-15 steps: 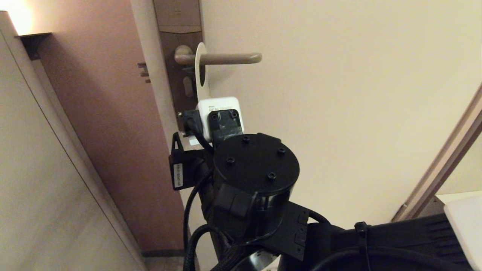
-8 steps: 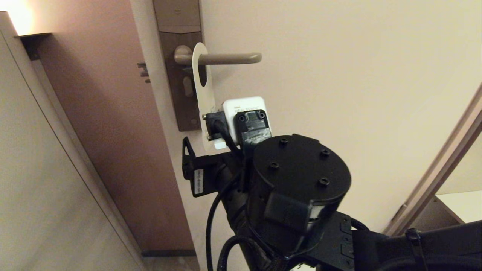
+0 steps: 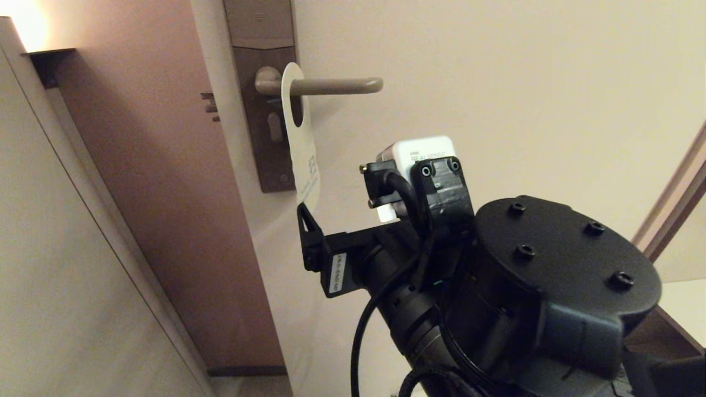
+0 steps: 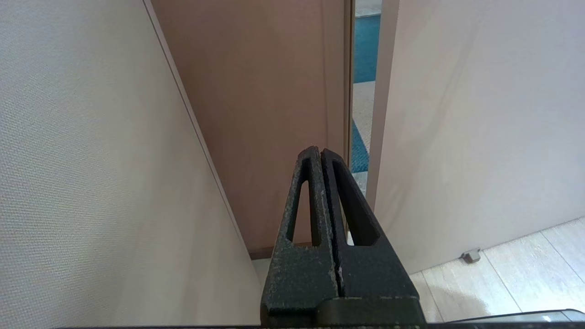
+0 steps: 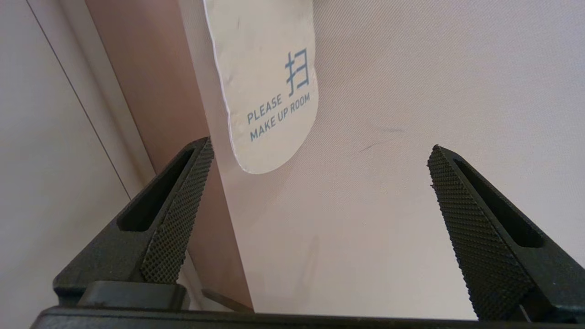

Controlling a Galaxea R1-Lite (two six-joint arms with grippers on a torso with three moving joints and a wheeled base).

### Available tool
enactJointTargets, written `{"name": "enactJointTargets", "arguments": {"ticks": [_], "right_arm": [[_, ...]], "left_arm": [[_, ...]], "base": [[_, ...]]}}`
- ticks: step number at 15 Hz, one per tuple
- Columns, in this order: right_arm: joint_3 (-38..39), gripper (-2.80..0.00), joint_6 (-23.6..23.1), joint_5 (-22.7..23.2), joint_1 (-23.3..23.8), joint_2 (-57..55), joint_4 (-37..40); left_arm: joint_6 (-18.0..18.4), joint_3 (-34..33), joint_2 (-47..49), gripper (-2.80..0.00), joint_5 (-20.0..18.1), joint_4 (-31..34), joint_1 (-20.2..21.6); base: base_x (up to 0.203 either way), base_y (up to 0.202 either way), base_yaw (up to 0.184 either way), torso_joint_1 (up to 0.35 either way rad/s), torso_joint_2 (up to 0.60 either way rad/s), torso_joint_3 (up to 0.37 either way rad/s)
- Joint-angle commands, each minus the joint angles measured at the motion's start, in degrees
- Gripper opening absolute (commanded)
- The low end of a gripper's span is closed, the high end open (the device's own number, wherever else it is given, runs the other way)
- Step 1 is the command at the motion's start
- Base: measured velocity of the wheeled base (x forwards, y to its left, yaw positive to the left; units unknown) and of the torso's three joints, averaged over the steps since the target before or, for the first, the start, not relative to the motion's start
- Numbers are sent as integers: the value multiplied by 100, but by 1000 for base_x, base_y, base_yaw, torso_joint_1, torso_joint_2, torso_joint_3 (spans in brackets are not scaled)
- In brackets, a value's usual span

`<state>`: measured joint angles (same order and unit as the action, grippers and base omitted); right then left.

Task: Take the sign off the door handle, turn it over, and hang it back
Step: Hang the sign back with the other side facing out

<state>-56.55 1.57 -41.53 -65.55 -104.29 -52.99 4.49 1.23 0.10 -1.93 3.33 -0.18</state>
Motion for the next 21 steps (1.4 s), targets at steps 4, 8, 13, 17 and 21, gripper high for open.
{"name": "enactJointTargets", "arguments": {"ticks": [4, 8, 13, 17, 21], "right_arm": [[56, -280, 10, -30, -2, 164, -58], [30, -280, -8, -21, -2, 162, -107], [-484, -280, -73, -13, -2, -243, -115], [-1063, -280, -312, 13, -2, -700, -123], [-1419, -280, -370, 19, -2, -1106, -228]], "left_arm": [[0, 0, 8, -280, -1, 1, 1], [0, 0, 8, -280, -1, 1, 1], [0, 0, 8, -280, -1, 1, 1], [0, 0, 8, -280, -1, 1, 1], [0, 0, 8, -280, -1, 1, 1]], "base": [[0, 0, 0, 0, 0, 0], [0, 0, 0, 0, 0, 0], [0, 0, 0, 0, 0, 0], [0, 0, 0, 0, 0, 0], [0, 0, 0, 0, 0, 0]]}}
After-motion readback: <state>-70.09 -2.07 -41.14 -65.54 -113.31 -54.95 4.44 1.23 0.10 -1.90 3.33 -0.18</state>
